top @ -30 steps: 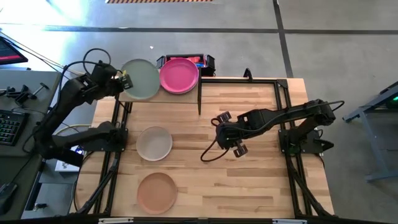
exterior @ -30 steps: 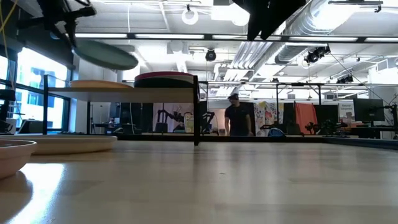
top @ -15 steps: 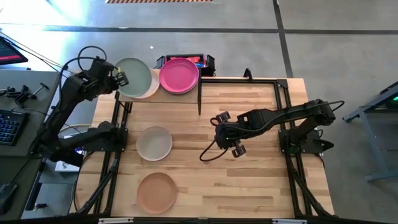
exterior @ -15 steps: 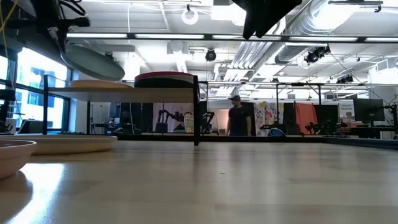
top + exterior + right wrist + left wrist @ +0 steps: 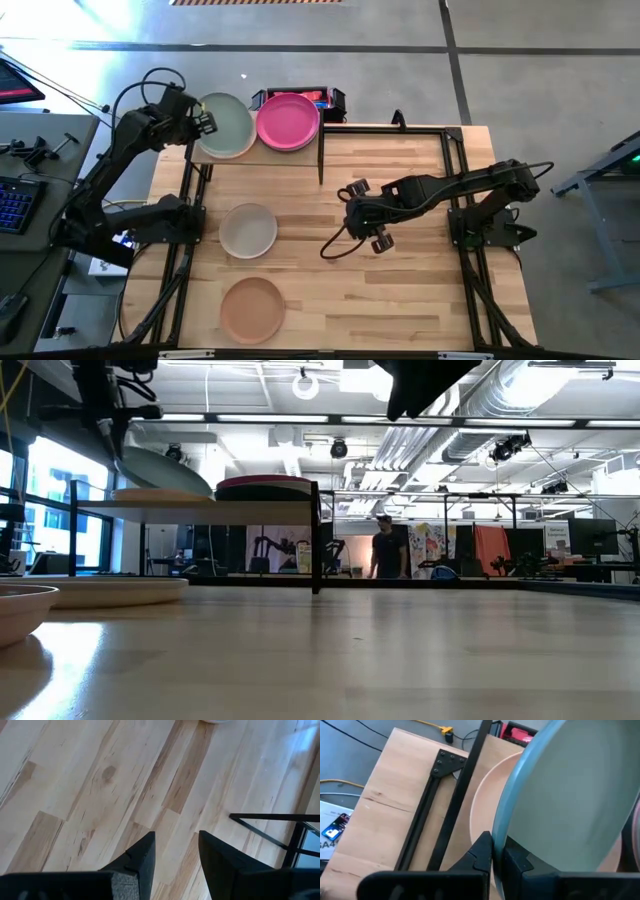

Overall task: Place and stack plates onto a shelf
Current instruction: Stack the light blue plate on the light pink plate on the shelf

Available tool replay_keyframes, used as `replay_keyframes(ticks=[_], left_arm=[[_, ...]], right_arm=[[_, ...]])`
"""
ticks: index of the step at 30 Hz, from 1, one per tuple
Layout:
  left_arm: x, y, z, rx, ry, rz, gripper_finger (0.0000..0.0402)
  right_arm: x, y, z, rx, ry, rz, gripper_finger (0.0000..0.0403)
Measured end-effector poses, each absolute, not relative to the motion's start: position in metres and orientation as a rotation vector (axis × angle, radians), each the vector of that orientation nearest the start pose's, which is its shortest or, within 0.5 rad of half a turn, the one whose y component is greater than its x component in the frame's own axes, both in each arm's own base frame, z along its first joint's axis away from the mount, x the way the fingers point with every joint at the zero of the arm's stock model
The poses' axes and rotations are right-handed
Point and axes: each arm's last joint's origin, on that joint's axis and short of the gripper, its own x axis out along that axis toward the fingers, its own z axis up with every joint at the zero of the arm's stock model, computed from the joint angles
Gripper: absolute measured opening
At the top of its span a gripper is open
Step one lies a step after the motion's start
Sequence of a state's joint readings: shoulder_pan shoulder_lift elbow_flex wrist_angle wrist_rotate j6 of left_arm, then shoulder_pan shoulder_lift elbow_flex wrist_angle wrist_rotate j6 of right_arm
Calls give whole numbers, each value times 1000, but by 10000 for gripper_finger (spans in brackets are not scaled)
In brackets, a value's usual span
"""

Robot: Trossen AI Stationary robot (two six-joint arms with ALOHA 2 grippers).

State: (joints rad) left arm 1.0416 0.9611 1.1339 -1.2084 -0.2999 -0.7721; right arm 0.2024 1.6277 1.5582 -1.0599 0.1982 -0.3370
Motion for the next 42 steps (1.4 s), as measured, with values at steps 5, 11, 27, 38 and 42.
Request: replay_keyframes(ticks=[5,11,27,38,42], left_arm=[[71,137,336,-981,574,1576,8],[74,142,332,-1007,599,1550,8],[77,155,323,-1075,692,1460,99],[73,147,320,-1127,807,1384,108],[73,145,319,-1136,825,1381,108]], right_arm=[[319,60,323,-526,1100,191,128],[320,60,324,-525,1090,189,128],[320,59,322,-515,1101,171,128],[321,58,323,-509,1097,165,128],[322,56,323,-500,1091,160,128]])
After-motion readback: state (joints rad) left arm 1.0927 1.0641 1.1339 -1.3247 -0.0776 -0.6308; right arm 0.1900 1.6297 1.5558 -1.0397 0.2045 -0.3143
